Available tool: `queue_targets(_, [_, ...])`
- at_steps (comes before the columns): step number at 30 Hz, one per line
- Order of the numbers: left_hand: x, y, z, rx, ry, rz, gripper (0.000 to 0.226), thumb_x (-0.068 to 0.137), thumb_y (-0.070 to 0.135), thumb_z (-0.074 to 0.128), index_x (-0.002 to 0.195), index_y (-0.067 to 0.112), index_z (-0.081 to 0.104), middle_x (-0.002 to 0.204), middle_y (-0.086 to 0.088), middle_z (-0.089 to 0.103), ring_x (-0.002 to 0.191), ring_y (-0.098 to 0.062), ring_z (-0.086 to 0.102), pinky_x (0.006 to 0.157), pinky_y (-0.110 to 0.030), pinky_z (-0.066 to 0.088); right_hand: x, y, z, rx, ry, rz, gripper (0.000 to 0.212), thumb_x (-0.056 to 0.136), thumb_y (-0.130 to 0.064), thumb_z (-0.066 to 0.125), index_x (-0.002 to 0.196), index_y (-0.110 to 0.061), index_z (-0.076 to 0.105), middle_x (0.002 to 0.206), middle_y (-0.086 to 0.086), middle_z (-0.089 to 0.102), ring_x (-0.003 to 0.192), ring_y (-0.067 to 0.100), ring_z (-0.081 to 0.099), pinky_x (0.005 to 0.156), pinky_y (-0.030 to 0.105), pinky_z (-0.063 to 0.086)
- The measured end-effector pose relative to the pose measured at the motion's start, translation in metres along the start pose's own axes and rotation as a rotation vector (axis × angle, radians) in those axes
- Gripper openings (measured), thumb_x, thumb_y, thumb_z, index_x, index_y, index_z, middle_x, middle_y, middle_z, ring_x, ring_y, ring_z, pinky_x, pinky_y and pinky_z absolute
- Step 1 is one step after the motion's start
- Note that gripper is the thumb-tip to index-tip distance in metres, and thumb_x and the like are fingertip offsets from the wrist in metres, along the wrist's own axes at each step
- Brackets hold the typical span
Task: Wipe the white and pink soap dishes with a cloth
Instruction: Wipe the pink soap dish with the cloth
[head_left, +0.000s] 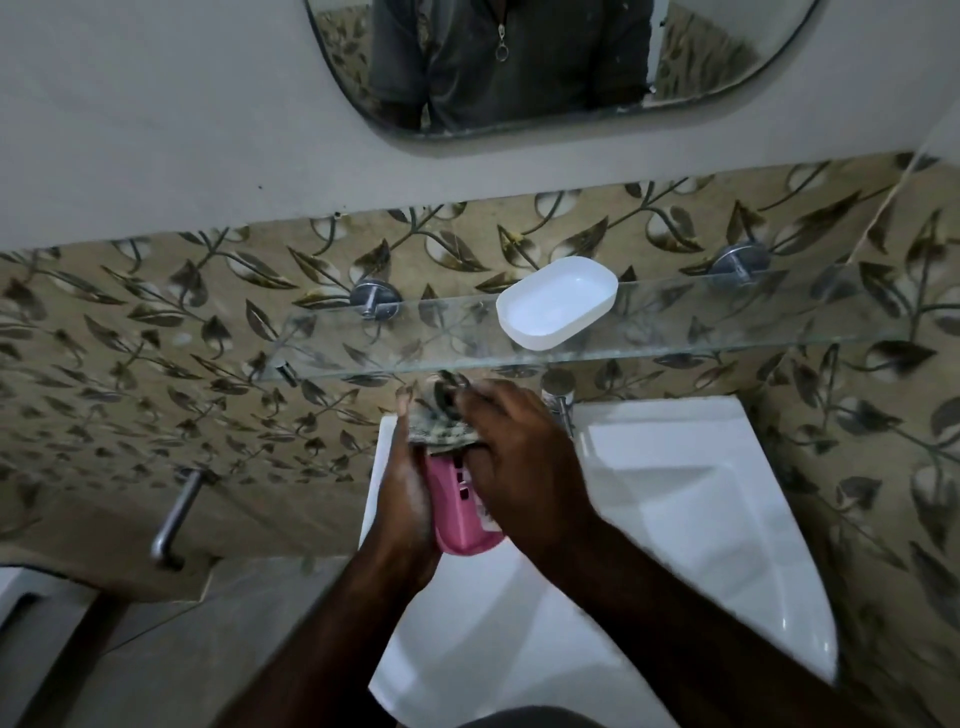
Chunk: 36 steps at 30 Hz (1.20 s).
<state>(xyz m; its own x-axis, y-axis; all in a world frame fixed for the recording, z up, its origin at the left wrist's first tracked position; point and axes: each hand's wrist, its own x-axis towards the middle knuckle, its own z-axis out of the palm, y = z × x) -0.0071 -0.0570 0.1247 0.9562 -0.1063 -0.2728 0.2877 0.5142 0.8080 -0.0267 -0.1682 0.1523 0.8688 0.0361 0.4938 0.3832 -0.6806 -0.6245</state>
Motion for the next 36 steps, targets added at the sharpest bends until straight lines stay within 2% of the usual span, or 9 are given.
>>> queue_targets(3, [-0.009,-0.003,0.000,0.142,0.040,0.013,0.057,0.081,0.063,0.049,0.105,0.019,0.076,0.115,-0.016,0.071,0.103,-0.031,0.069,0.088,-0.041,0.053,-0.001,0.006,-0.002,0.005,-0.049,0.084,0.041,0.075,0.005,0.062,0.114,-0.005,0.068,0.112,0.013,0.068,0.100,0.034,0.064,0.081,0.044,0.055])
queue_targets(6, [-0.019,-0.007,0.003,0.310,0.107,0.082,0.062,0.079,0.068,0.048,0.100,0.016,0.074,0.097,-0.020,0.074,0.089,-0.040,0.070,0.082,-0.050,0.056,-0.010,0.009,-0.003,-0.038,-0.097,0.181,0.029,0.082,-0.008,0.059,0.109,-0.012,0.067,0.102,0.010,0.065,0.093,0.032,0.062,0.078,0.040,0.050])
queue_targets(10, [-0.024,-0.013,0.005,0.357,0.089,0.156,0.058,0.080,0.065,0.044,0.094,0.017,0.075,0.080,-0.008,0.077,0.073,-0.022,0.074,0.059,-0.028,0.057,-0.025,0.007,-0.008,0.010,-0.171,0.290,0.012,0.080,-0.021,0.060,0.090,-0.017,0.066,0.087,0.005,0.069,0.082,0.025,0.063,0.072,0.034,0.049])
queue_targets(15, [-0.022,-0.010,0.011,0.328,0.052,0.231,0.051,0.082,0.054,0.046,0.109,0.019,0.071,0.080,-0.009,0.075,0.070,-0.019,0.071,0.063,-0.030,0.059,-0.039,0.011,-0.009,0.168,-0.335,0.391,0.015,0.079,-0.019,0.057,0.066,-0.013,0.054,0.065,0.006,0.063,0.064,0.021,0.059,0.061,0.037,0.046])
queue_targets(20, [-0.022,-0.004,0.018,0.365,0.061,0.303,0.058,0.083,0.053,0.047,0.119,0.010,0.062,0.096,-0.021,0.069,0.080,-0.032,0.065,0.060,-0.033,0.058,-0.048,0.008,-0.012,0.536,-0.416,0.630,0.027,0.074,-0.030,0.058,0.059,-0.010,0.049,0.057,0.002,0.046,0.055,0.014,0.044,0.056,0.032,0.035])
queue_targets(24, [-0.016,-0.001,0.014,0.380,0.130,0.230,0.064,0.084,0.057,0.046,0.110,0.000,0.059,0.079,-0.013,0.070,0.070,-0.023,0.067,0.056,-0.029,0.055,-0.046,0.004,-0.016,1.059,-0.357,0.832,0.016,0.077,-0.016,0.059,0.075,-0.001,0.064,0.072,0.017,0.061,0.064,0.025,0.060,0.066,0.035,0.049])
queue_targets(28, [-0.014,0.000,0.014,0.323,0.031,-0.022,0.071,0.087,0.065,0.047,0.121,0.004,0.062,0.109,-0.023,0.071,0.102,-0.034,0.069,0.094,-0.049,0.052,-0.038,0.005,-0.015,1.462,-0.069,0.905,0.020,0.088,-0.008,0.056,0.097,0.002,0.070,0.093,0.023,0.072,0.079,0.033,0.071,0.075,0.044,0.059])
queue_targets(31, [-0.019,0.000,0.009,0.231,-0.199,-0.222,0.064,0.095,0.060,0.041,0.127,0.010,0.063,0.128,-0.021,0.063,0.120,-0.035,0.060,0.106,-0.049,0.042,-0.035,0.016,-0.019,1.393,0.077,0.794,0.023,0.088,-0.012,0.061,0.109,-0.005,0.066,0.104,0.021,0.072,0.093,0.035,0.070,0.085,0.050,0.056])
queue_targets(36, [-0.033,0.005,0.000,0.237,-0.416,-0.271,0.040,0.073,0.028,0.071,0.107,0.008,0.071,0.107,-0.019,0.070,0.091,-0.031,0.068,0.081,-0.041,0.056,-0.054,0.034,-0.019,1.021,0.068,0.720,0.027,0.084,-0.004,0.071,0.108,-0.014,0.062,0.097,0.012,0.073,0.086,0.029,0.072,0.071,0.042,0.059])
